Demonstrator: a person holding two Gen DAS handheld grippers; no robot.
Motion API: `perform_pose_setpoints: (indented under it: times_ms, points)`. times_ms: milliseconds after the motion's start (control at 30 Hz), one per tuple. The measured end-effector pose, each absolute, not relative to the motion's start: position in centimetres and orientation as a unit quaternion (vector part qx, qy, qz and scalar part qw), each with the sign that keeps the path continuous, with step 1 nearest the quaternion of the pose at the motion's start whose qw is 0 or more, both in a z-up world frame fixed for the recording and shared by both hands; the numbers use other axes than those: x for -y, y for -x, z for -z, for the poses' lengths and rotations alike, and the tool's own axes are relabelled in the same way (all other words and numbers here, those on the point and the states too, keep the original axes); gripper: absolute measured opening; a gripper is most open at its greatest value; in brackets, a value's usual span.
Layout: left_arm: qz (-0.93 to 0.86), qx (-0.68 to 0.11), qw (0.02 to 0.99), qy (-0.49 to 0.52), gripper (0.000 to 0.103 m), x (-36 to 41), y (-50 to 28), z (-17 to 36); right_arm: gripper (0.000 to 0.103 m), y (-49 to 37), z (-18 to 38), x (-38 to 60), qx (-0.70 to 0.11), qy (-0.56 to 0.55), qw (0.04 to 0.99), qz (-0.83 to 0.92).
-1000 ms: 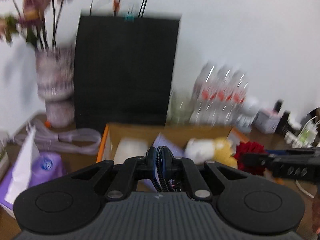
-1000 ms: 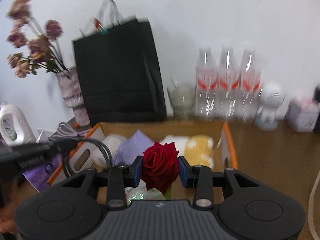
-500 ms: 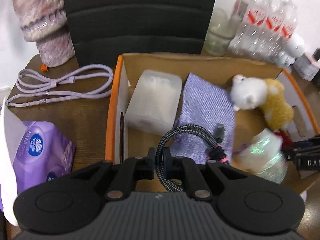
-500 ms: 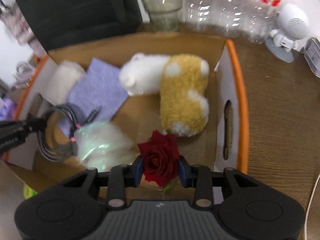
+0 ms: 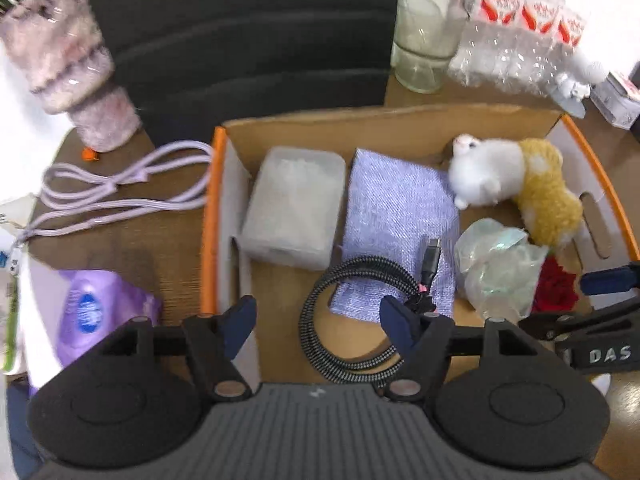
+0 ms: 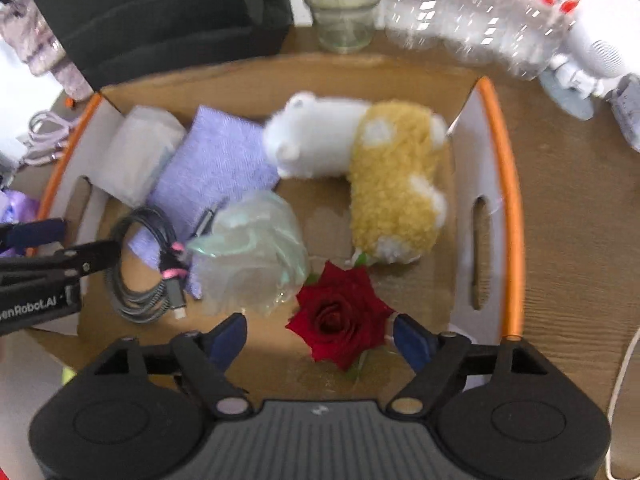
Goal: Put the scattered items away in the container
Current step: 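Carry the rose and cable over the cardboard box with both tools, then open both tools to drop the rose and cable into the box, then withdraw both open tools back toward the items on the table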
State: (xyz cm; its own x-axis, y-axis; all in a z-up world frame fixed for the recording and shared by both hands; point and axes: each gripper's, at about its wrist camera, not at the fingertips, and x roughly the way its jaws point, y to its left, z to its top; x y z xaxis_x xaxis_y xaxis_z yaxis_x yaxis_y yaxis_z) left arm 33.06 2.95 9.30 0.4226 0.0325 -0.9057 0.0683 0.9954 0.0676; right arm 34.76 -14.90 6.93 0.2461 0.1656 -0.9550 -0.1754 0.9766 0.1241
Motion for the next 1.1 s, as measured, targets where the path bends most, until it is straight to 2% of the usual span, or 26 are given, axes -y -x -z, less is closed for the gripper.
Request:
perform_pose_setpoints:
  times_ms: [267,500,733,833,1000,1100]
  points:
    - [-0.014,-0.518,0.855,-0.015,0.097,-3.8,-29.8,-15.2,0.091,-31.6,-14.9,16.0,-0.555,-0.012,0.825,-0.106]
    - [-0.021,-0.489,0.872,-0.012,0.099,-3.8,-25.8,-19.3,0.093,-28.4,-18.6,16.0,-0.522,-0.008,0.846,-0.109]
    - [-0.025,-0.461,0.887,0.003,0.099,-3.8,-22.5,-20.7,0.095,-25.6,-20.3,15.9,-0.499,-0.013,0.859,-0.112]
    - [-0.047,-0.402,0.914,0.006,0.103,-3.9,-20.3,-20.6,0.095,-24.2,-20.3,16.0,-0.461,-0.018,0.879,-0.121]
    - [-0.053,-0.288,0.956,-0.008,0.103,-3.5,-15.9,-19.1,0.095,-20.8,-19.5,16.5,-0.351,-0.026,0.928,-0.124]
    - [-0.046,-0.252,0.967,0.014,0.103,-3.6,-13.8,-17.7,0.095,-19.1,-17.9,16.8,-0.306,-0.039,0.943,-0.124]
